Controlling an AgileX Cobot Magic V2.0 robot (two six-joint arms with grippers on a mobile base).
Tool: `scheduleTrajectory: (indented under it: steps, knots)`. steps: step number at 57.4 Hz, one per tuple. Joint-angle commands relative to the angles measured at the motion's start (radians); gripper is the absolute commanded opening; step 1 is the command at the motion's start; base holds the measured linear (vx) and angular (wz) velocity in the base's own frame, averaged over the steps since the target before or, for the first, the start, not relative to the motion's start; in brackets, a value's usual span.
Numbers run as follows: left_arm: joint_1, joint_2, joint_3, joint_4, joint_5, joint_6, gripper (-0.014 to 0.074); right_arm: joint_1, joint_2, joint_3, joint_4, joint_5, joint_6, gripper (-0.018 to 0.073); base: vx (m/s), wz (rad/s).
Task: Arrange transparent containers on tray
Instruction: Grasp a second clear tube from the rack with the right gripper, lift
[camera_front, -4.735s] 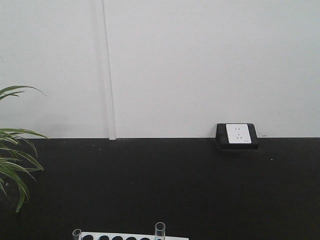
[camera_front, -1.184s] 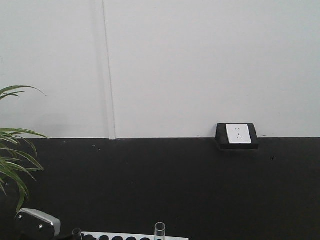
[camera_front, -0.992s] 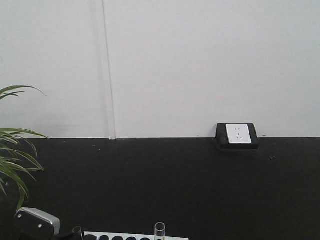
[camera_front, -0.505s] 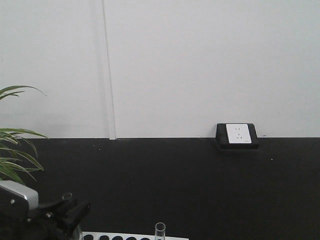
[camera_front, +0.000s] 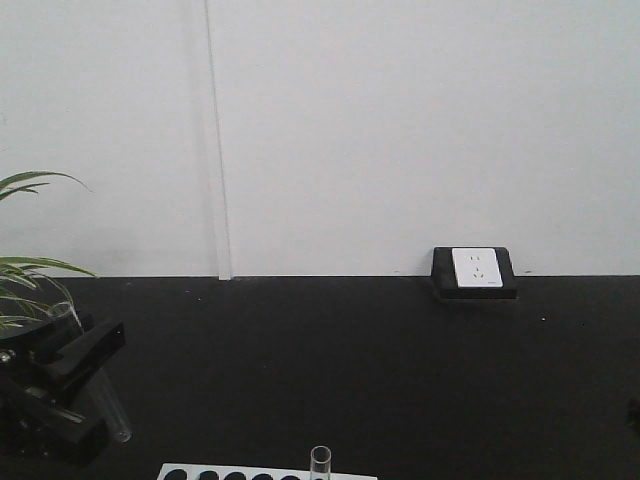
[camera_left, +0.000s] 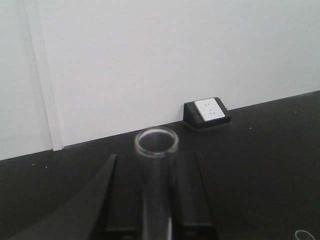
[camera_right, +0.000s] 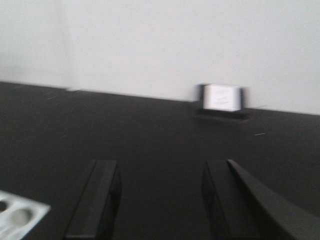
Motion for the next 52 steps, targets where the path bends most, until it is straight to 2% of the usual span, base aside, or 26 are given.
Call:
scheduleTrajectory:
  steps: [1, 13, 24, 37, 52]
  knots:
    - [-0.005, -0.036, -0.038, -0.004, -0.024, -0.001, 0.0111, 0.129, 0.039, 0.038, 0.069, -0.177, -0.037, 0.0446, 0.00, 0.00]
    - [-0.005, -0.047, -0.038, -0.005, -0.001, -0.001, 0.0111, 0.396, 0.201, 0.096, 0.068, -0.405, -0.080, 0.0446, 0.00, 0.00]
    - [-0.005, -0.047, -0.038, -0.006, -0.001, -0.001, 0.0111, 0.546, 0.431, 0.096, 0.072, -0.619, -0.075, 0.0446, 0.00, 0.00]
    - [-0.005, -0.048, -0.038, -0.006, -0.007, -0.002, 0.0111, 0.613, 0.654, 0.090, 0.072, -0.839, 0.008, 0.0453, 0.00, 0.00]
    - [-0.005, -0.048, -0.038, -0.006, -0.007, -0.002, 0.0111, 0.612, 0.825, -0.053, 0.069, -0.846, 0.023, 0.0489, 0.00, 0.00]
